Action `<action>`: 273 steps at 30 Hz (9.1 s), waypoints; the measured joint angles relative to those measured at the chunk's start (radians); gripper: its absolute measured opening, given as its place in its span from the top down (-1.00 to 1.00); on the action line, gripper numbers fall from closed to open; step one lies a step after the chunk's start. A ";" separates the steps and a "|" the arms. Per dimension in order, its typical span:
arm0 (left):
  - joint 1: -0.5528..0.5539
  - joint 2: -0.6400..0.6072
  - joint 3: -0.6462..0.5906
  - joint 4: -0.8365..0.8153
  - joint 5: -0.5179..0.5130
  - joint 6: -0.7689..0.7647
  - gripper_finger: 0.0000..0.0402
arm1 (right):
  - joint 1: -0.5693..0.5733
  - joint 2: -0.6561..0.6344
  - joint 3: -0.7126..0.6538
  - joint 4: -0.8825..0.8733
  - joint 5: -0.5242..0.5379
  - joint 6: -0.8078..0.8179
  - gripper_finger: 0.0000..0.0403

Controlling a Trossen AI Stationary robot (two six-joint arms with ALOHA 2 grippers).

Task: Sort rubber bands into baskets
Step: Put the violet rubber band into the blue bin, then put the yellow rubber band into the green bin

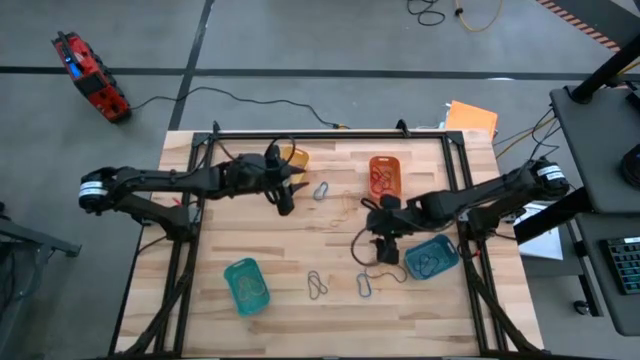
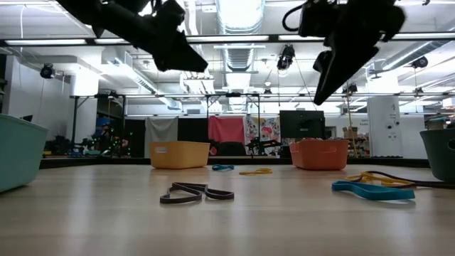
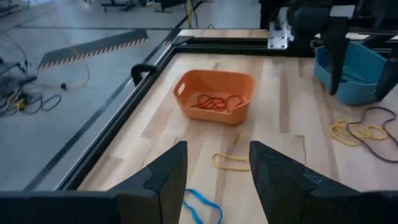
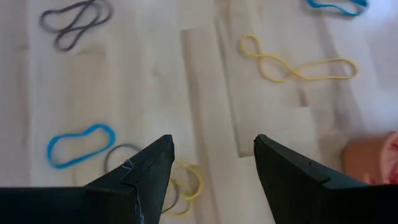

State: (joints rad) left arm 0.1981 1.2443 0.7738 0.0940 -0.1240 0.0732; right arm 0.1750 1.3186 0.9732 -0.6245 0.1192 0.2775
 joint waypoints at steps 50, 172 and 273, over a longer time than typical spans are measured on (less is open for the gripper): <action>-0.262 -0.002 -0.004 -0.014 -0.271 0.002 0.22 | 0.138 0.410 0.023 0.118 -0.078 -0.256 0.14; -0.260 0.044 0.000 0.002 -0.419 0.024 0.22 | 0.318 -0.105 0.012 -0.739 -0.209 0.778 0.96; -0.227 0.056 -0.001 -0.069 -0.074 -0.031 0.22 | -0.020 0.016 -0.145 0.634 0.300 -0.174 0.73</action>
State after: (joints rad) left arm -0.0288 1.3000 0.7727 0.0254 -0.1982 0.0425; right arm 0.1547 1.3342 0.8286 0.0096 0.4191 0.1040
